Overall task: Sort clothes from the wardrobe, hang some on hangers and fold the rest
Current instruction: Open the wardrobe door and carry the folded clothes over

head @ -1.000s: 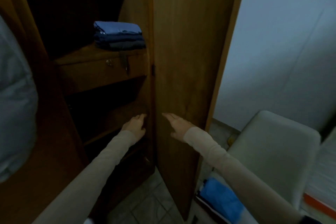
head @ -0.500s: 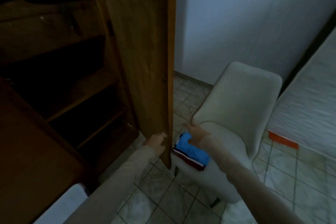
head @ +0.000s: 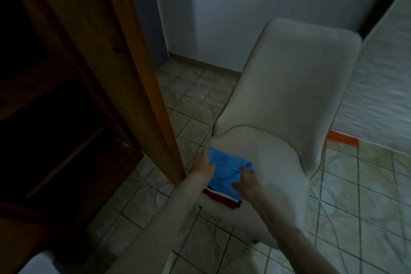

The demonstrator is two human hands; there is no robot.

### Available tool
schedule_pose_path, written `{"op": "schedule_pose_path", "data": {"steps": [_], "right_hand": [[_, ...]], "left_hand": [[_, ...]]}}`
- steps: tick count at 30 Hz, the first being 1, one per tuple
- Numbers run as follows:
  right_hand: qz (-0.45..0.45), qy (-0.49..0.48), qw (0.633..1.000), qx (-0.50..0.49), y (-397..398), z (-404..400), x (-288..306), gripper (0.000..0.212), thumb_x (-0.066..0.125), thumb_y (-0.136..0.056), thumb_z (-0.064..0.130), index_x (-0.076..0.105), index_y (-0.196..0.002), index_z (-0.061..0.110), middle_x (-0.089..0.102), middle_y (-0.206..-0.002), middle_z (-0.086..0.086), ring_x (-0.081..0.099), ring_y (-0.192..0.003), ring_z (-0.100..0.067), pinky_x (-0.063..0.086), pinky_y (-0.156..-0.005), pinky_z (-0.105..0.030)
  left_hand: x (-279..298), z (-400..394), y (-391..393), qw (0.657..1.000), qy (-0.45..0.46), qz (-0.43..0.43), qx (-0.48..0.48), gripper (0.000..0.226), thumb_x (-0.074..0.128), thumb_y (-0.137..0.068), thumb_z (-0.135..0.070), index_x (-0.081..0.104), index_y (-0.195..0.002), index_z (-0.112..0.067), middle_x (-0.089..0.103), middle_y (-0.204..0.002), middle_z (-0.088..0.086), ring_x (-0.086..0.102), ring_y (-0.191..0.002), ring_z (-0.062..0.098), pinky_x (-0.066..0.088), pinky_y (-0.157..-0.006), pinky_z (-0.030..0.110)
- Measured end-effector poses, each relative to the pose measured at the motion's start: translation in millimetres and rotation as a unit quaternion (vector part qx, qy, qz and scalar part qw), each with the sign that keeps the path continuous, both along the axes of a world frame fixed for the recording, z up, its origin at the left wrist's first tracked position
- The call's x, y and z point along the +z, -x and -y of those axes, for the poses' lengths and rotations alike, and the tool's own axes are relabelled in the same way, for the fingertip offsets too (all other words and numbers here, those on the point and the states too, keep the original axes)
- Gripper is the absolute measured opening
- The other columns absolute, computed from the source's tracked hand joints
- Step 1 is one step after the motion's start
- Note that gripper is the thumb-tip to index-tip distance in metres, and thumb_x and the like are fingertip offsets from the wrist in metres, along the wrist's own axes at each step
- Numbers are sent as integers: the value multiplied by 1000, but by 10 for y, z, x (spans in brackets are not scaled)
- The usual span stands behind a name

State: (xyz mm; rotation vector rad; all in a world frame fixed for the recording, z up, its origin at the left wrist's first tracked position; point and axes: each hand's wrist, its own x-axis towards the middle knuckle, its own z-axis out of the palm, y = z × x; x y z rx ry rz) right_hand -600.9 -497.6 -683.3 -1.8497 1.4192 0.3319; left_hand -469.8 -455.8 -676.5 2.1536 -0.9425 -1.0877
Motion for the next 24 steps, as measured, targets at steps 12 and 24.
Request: {"op": "schedule_pose_path", "data": {"steps": [12, 24], "right_hand": [[180, -25, 964, -194, 36, 59, -1120, 75, 53, -93, 21, 3, -148, 32, 2, -150, -22, 25, -134, -39, 33, -108, -46], [219, 9, 966, -138, 330, 419, -1181, 86, 56, -91, 33, -10, -147, 30, 15, -151, -20, 32, -132, -39, 31, -107, -44]], "left_hand": [[-1184, 127, -119, 994, -99, 46, 8, 61, 24, -97, -53, -13, -144, -43, -1, -157, 11, 12, -142, 34, 17, -115, 48], [-1346, -76, 314, 994, -46, 79, 65, 56, 23, -96, -53, -8, -143, -48, 4, -153, 14, 16, -139, 31, 20, -112, 49]]}}
